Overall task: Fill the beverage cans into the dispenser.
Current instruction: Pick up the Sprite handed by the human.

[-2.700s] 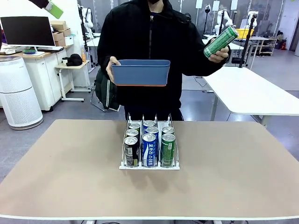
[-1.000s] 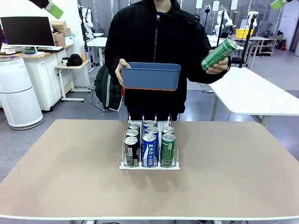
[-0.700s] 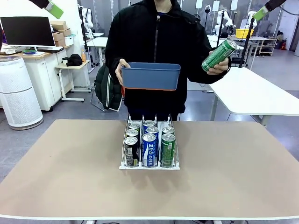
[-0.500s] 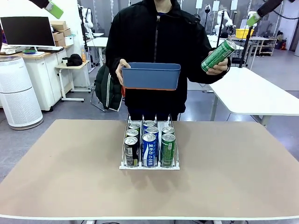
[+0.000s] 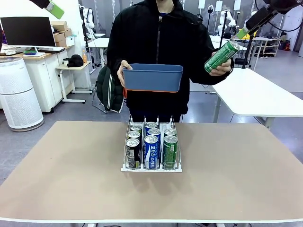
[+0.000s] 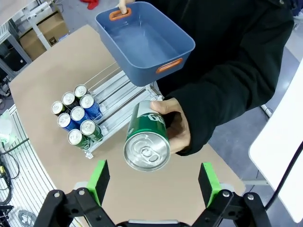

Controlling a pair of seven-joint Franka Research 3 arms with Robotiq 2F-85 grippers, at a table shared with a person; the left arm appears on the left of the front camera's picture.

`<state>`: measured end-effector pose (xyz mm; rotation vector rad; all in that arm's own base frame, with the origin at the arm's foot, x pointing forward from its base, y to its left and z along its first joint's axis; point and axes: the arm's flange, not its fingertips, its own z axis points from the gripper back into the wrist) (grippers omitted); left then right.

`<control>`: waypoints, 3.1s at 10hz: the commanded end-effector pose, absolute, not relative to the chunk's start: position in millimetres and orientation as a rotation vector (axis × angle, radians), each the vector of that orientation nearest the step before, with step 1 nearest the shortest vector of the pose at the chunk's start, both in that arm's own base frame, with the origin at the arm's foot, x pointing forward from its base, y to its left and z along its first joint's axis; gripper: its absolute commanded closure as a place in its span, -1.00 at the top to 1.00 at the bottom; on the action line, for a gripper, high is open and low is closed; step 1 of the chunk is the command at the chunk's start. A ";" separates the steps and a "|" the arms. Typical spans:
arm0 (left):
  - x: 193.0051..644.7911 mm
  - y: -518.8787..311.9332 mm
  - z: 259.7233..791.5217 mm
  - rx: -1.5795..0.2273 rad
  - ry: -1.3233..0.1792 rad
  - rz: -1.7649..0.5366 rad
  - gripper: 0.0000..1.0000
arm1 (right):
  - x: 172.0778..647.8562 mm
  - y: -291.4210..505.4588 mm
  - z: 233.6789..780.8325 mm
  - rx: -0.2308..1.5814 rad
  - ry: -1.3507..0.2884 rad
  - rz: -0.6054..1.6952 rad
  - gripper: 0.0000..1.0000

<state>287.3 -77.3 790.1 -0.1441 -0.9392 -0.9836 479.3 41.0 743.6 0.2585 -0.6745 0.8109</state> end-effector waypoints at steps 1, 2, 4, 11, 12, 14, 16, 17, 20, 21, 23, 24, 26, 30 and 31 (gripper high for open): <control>287.6 -76.4 789.1 -0.156 -0.935 -0.990 1.00 | 483.2 37.2 748.5 0.255 -0.679 0.817 1.00; 287.6 -76.4 789.1 -0.156 -0.935 -0.990 1.00 | 483.2 37.2 748.5 0.255 -0.679 0.817 1.00; 287.6 -76.4 789.1 -0.156 -0.935 -0.990 1.00 | 479.5 39.4 745.3 0.257 -0.678 0.811 1.00; 287.6 -76.4 789.1 -0.156 -0.935 -0.990 1.00 | 497.3 51.5 721.2 0.310 -0.613 0.860 1.00; 287.6 -76.4 789.1 -0.156 -0.935 -0.990 1.00 | 497.2 52.9 719.4 0.315 -0.609 0.866 1.00; 287.6 -76.4 789.1 -0.156 -0.935 -0.990 1.00 | 497.0 56.0 714.4 0.322 -0.595 0.876 1.00; 287.6 -76.4 789.1 -0.156 -0.935 -0.990 1.00 | 497.9 61.8 706.5 0.321 -0.596 0.886 1.00; 287.6 -76.4 789.1 -0.156 -0.935 -0.990 1.00 | 499.6 63.0 703.5 0.329 -0.600 0.896 1.00; 287.6 -76.4 789.1 -0.156 -0.935 -0.990 1.00 | 504.7 66.4 697.8 0.345 -0.614 0.909 1.00; 287.6 -76.4 789.1 -0.156 -0.935 -0.990 1.00 | 505.8 68.6 696.6 0.354 -0.610 0.914 1.00; 287.6 -76.4 789.1 -0.156 -0.935 -0.990 1.00 | 508.8 71.1 694.7 0.363 -0.601 0.918 1.00; 287.6 -76.4 789.1 -0.156 -0.935 -0.990 1.00 | 509.6 72.7 692.7 0.355 -0.598 0.919 1.00; 287.6 -76.4 789.1 -0.156 -0.935 -0.990 1.00 | 510.5 70.8 691.3 0.315 -0.608 0.929 0.60; 287.6 -76.4 789.1 -0.156 -0.935 -0.990 1.00 | 511.0 72.1 691.8 0.312 -0.628 0.911 0.16; 287.6 -76.4 789.1 -0.156 -0.935 -0.990 1.00 | 511.2 73.1 691.4 0.310 -0.628 0.914 -0.59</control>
